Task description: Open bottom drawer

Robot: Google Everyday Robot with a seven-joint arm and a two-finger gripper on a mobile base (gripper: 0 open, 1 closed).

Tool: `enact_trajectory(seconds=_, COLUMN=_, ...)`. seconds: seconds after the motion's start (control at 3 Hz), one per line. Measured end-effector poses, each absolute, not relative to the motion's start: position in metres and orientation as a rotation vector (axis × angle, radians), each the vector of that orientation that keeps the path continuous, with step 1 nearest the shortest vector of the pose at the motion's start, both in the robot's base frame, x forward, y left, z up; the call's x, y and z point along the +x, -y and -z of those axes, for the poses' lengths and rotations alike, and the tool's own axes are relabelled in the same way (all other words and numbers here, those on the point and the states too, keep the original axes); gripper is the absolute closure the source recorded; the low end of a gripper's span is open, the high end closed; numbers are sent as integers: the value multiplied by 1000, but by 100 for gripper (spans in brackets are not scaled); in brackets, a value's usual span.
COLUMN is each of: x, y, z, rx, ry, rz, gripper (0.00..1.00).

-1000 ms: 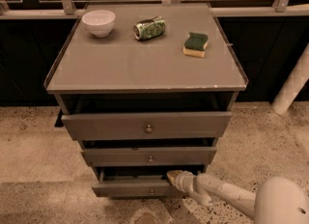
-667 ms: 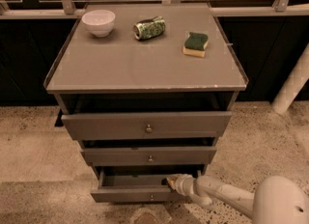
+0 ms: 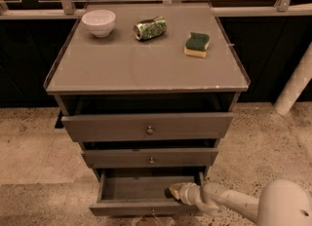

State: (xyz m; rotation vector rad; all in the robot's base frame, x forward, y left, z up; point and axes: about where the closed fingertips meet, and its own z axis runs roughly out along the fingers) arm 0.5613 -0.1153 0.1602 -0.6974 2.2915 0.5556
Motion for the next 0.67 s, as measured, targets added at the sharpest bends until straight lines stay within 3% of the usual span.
enact_trajectory(seconds=0.33, x=515, y=117, z=-158, rx=-729, ry=-2288, rz=-665, gripper=100)
enact_trajectory(seconds=0.67, x=518, y=116, z=-159, rx=-729, ry=-2288, rz=-665, gripper=100)
